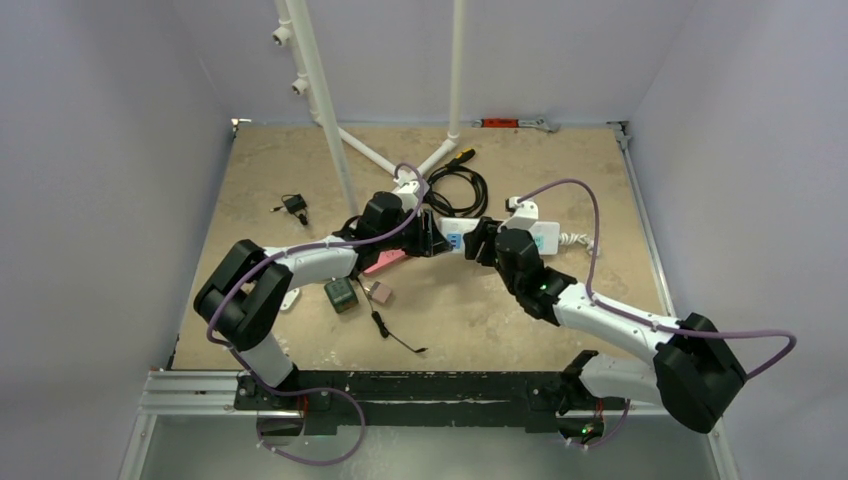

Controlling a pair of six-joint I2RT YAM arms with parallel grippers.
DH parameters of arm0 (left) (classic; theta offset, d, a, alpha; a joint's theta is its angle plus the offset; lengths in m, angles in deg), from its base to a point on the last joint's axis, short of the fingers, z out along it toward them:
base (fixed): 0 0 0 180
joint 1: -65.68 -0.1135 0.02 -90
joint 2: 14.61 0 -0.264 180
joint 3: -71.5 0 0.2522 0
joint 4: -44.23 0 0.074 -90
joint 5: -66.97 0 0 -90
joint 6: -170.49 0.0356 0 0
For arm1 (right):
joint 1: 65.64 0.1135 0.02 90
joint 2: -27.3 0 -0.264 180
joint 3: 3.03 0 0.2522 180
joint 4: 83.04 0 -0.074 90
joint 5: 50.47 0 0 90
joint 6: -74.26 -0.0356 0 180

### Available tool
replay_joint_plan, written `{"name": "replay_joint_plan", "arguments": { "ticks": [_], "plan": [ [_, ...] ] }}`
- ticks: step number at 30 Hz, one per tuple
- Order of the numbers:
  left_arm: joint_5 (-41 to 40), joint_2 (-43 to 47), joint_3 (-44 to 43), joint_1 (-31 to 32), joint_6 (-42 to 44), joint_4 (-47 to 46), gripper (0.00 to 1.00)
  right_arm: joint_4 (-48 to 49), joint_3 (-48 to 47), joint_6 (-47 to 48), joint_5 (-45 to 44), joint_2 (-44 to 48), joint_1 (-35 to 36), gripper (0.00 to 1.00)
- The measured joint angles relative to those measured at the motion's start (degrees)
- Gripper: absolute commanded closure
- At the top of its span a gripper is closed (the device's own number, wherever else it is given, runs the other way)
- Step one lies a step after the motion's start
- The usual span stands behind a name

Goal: Pull the plug off the socket
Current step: Remove the plug from the socket.

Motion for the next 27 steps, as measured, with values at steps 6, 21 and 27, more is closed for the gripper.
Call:
{"name": "replay_joint_plan", "arguments": {
  "ticks": [6, 21, 27],
  "plan": [
    [-0.02, 0.00, 0.00, 0.02, 0.00, -0.13, 1.00, 0.15, 0.28, 0.46, 0.66, 0.46, -0.39, 1.00],
    [1.42, 0.00, 0.02, 0.55, 0.31, 2.69, 1.00, -2.49, -0.92, 0.22, -20.59, -2.47, 12.52, 1.00],
    [1.27, 0.00, 0.02, 0.37, 0.98, 2.99, 1.00, -5.81, -4.26, -1.33, -25.31, -6.01, 14.53, 1.00]
  ]
}}
